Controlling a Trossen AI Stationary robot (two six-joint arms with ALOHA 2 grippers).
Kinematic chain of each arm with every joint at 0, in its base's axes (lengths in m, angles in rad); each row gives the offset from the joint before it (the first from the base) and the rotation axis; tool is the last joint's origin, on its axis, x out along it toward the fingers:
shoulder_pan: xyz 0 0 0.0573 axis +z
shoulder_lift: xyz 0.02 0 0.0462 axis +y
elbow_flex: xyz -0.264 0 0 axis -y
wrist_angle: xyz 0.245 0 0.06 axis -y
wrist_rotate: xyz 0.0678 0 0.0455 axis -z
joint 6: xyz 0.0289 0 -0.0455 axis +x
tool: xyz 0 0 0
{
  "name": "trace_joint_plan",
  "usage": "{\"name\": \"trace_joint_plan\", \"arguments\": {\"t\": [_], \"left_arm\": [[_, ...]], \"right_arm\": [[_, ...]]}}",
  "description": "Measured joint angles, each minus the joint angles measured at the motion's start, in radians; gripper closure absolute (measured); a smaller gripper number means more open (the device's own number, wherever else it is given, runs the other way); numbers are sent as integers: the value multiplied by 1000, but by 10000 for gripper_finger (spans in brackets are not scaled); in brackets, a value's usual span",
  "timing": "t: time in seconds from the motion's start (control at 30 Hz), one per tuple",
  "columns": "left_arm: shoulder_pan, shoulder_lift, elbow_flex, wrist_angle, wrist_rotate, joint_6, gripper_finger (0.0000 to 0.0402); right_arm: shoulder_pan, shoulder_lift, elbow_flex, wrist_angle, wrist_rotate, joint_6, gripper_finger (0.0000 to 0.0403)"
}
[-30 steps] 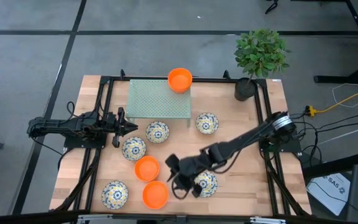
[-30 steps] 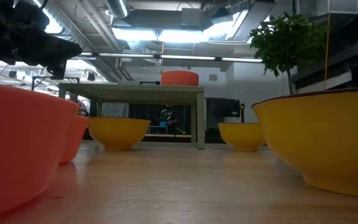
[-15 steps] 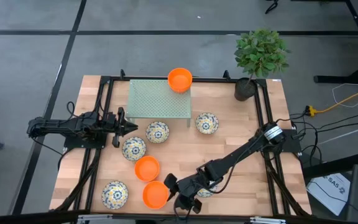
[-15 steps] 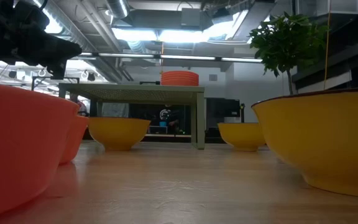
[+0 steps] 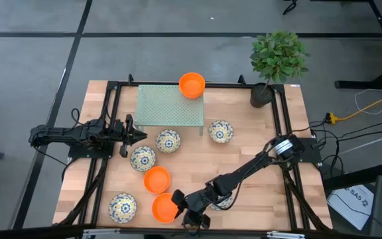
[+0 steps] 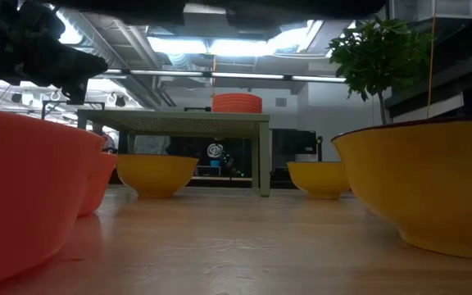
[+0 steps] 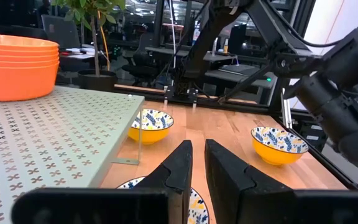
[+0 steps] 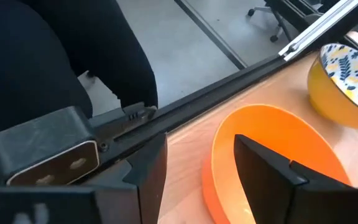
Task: Pick & Place Mini bowls
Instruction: Stack the orange bowl on top of the other orange bowls on the shelf
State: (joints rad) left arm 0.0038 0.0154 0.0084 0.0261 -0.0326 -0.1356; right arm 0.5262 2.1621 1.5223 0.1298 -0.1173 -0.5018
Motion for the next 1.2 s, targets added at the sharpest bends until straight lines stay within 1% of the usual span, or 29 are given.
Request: {"name": "trace_joint_plan", "arguments": {"t": [0.53, 0.63, 0.8, 1.2], "left_arm": [[0, 0, 0, 0, 0, 0, 363], [0, 0, 0, 0, 0, 0, 363], [0, 0, 0, 0, 0, 0, 363], [0, 0, 0, 0, 0, 0, 363]], "right_arm": [[-17, 20, 0, -1, 0, 71, 218], [-21, 25, 0, -3, 25, 80, 218], [-32, 30, 0, 0, 28, 104, 218], [-48, 73, 0, 9, 38, 106, 220]]}}
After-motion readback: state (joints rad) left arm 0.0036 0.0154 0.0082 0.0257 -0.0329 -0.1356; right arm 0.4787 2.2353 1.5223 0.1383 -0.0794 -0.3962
